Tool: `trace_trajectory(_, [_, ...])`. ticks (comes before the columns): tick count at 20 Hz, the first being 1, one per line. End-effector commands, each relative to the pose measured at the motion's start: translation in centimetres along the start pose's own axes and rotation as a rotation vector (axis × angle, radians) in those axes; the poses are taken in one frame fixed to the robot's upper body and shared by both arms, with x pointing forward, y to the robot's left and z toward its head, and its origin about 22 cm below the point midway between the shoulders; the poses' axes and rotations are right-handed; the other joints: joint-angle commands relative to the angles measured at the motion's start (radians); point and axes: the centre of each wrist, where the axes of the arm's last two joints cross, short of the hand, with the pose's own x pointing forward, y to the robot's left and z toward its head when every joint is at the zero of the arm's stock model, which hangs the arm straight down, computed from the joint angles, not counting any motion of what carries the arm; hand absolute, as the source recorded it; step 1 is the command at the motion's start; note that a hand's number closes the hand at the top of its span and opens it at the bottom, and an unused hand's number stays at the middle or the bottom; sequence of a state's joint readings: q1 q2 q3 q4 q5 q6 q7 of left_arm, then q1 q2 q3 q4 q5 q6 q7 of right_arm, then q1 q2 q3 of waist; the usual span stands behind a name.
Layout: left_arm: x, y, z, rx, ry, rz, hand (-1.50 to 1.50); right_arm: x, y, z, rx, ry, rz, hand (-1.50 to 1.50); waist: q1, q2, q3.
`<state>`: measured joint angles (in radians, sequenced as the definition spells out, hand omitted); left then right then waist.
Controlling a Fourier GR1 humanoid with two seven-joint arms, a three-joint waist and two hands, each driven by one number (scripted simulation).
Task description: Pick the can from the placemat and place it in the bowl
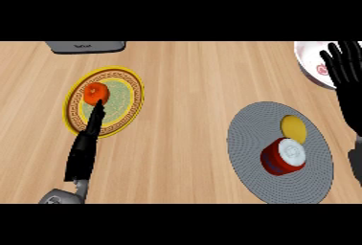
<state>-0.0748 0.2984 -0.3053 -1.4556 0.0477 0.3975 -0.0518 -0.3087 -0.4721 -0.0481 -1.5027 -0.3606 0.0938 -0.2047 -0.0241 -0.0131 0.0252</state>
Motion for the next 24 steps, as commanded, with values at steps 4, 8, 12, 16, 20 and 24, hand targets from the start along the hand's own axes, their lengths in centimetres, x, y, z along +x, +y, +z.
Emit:
trace_trajectory(4, [2.6, -0.1, -0.4, -0.17, 0.014, 0.189, 0.0, 1.7, -1.5, 4.7, 0.004, 0.141, 0.222, 1.5, -0.017, 0.002, -0.027])
trace_trajectory(8, [2.4, -2.2, 0.3, -0.203, 0.062, 0.317, 0.0, 0.8, -6.8, 8.2, -0.297, 0.402, 0.614, 1.5, -0.089, 0.004, -0.035])
trace_trajectory(12, [4.0, -1.5, -0.1, -0.314, 0.058, 0.374, 0.0, 0.6, 1.2, 13.2, -0.216, 0.236, 0.479, -1.5, -0.012, 0.005, -0.026])
trace_trajectory(16, [2.8, -0.4, -0.2, -0.306, 0.077, 0.361, 0.0, 4.9, 3.4, 13.4, 0.0, 0.229, 0.655, -1.5, -0.007, 0.005, -0.029])
trace_trajectory(20, [3.1, 0.1, -0.4, -0.316, 0.057, 0.362, 0.0, 7.5, 1.8, 12.4, 0.018, 0.373, 0.983, -1.5, 0.002, 0.007, -0.035])
trace_trajectory(24, [3.4, -1.1, -0.4, -0.338, 0.064, 0.378, 0.0, 10.4, 4.2, 12.9, 0.024, 0.552, 1.088, -1.5, 0.002, 0.009, -0.033])
